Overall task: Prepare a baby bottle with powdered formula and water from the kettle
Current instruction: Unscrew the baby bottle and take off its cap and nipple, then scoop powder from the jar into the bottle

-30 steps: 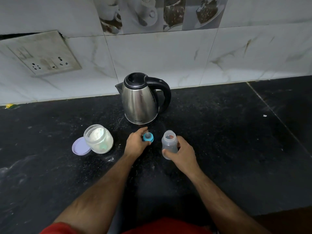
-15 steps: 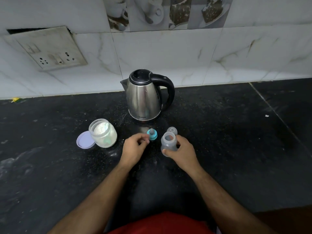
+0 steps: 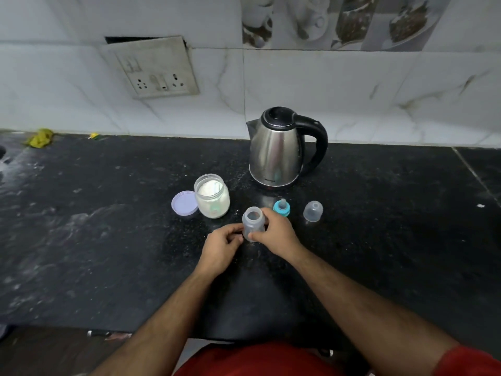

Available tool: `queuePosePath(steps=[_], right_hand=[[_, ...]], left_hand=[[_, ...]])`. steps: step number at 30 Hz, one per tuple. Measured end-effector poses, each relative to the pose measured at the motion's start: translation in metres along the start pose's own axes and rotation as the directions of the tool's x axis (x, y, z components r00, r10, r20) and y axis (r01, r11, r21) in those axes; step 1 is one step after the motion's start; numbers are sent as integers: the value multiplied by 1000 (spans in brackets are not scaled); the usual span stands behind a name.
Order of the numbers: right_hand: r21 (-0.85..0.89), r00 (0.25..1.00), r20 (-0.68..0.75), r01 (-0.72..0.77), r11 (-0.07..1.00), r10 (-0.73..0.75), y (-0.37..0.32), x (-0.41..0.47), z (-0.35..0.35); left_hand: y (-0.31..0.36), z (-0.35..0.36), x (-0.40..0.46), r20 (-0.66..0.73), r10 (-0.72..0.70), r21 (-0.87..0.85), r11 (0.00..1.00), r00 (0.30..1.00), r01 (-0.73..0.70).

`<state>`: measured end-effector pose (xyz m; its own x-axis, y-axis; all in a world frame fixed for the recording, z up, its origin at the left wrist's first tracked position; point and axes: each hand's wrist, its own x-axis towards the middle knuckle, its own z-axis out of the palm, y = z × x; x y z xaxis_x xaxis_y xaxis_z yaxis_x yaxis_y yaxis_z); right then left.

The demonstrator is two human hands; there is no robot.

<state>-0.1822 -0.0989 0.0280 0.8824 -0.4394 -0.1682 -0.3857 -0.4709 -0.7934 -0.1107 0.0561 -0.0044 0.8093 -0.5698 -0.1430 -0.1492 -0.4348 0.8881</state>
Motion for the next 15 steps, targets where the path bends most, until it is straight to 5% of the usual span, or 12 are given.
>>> queuePosePath(steps=[11,15], right_hand=[[-113,998,17,-59,992,61,-10,7,11],[-212,998,34,-47,976,56,-16,0,4]], left_hand=[[-7,-14,9,74,-30,97,995,997,23],[-9,-25,2,-69,-36,21,999,997,37]])
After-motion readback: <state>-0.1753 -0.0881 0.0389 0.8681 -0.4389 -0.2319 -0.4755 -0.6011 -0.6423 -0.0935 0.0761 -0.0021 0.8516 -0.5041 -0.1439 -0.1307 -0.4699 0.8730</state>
